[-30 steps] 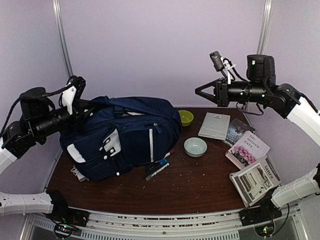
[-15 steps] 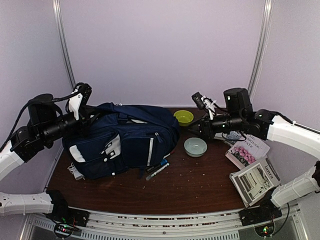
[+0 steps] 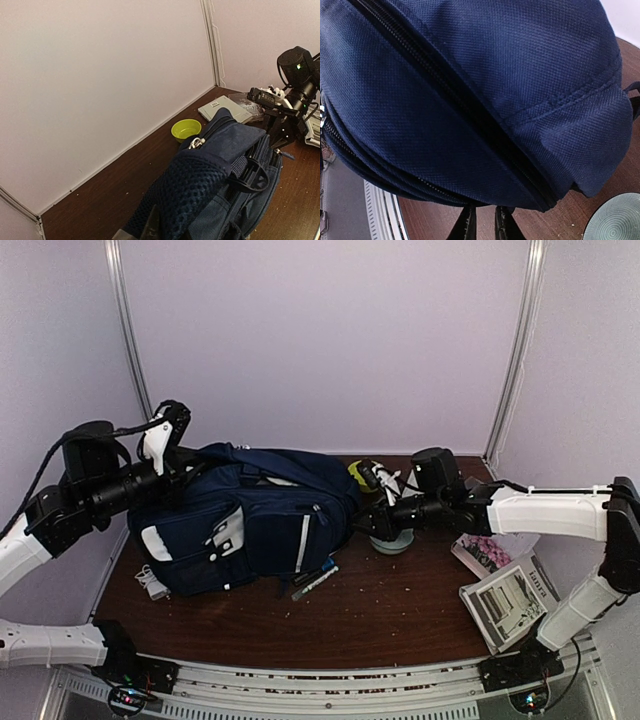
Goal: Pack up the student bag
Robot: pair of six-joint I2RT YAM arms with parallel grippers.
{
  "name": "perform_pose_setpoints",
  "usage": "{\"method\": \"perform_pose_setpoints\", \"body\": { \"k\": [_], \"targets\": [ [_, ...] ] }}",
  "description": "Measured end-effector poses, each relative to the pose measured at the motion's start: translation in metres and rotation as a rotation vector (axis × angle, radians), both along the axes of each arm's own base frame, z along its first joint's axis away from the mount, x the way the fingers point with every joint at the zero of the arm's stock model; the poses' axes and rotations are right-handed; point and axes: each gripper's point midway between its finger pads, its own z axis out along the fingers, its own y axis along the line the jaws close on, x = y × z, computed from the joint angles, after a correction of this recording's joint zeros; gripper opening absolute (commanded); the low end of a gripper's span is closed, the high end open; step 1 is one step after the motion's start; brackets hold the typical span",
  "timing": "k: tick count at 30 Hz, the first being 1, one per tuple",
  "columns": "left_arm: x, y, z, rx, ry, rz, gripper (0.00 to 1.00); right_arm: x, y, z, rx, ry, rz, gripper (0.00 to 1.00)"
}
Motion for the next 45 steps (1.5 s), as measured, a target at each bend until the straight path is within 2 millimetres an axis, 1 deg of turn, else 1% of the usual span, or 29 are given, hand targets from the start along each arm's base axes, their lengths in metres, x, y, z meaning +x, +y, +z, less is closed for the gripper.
{"method": "perform_pose_setpoints", "body": {
  "k": [4,10,18,22,28,33,38,39,42,45],
  "targets": [
    [0.003,-0.003,0.001,0.005,0.006,-0.001,0.00,-0.003,0.002,-0.004,0.018,0.001,0.013,0.16],
    [0.005,-0.008,0.000,0.009,0.012,-0.015,0.00,-0.012,-0.001,-0.026,-0.003,0.032,0.015,0.16],
    [0.004,-0.009,0.000,0.012,0.010,-0.022,0.00,-0.003,-0.002,-0.034,-0.031,0.004,-0.011,0.18],
    [0.003,-0.010,0.000,0.011,0.009,-0.030,0.00,0.001,-0.004,-0.036,-0.048,-0.021,-0.026,0.18],
    [0.003,-0.011,0.001,0.017,0.005,-0.039,0.00,0.002,-0.003,-0.035,-0.065,-0.053,-0.011,0.18],
    [0.004,-0.012,0.001,0.021,0.007,-0.040,0.00,0.006,0.002,-0.038,-0.083,-0.055,0.010,0.18],
    [0.006,-0.012,0.001,0.022,0.008,-0.037,0.00,0.007,0.007,-0.037,-0.058,-0.055,0.023,0.17],
    [0.006,-0.012,0.001,0.022,0.009,-0.037,0.00,0.007,0.008,-0.037,-0.052,-0.053,0.024,0.16],
    [0.007,-0.013,-0.001,0.024,0.012,-0.040,0.00,0.009,0.013,-0.041,-0.034,-0.042,0.028,0.09],
    [0.008,-0.014,-0.001,0.024,0.012,-0.040,0.00,0.010,0.014,-0.041,-0.024,-0.044,0.027,0.00]
  ]
}}
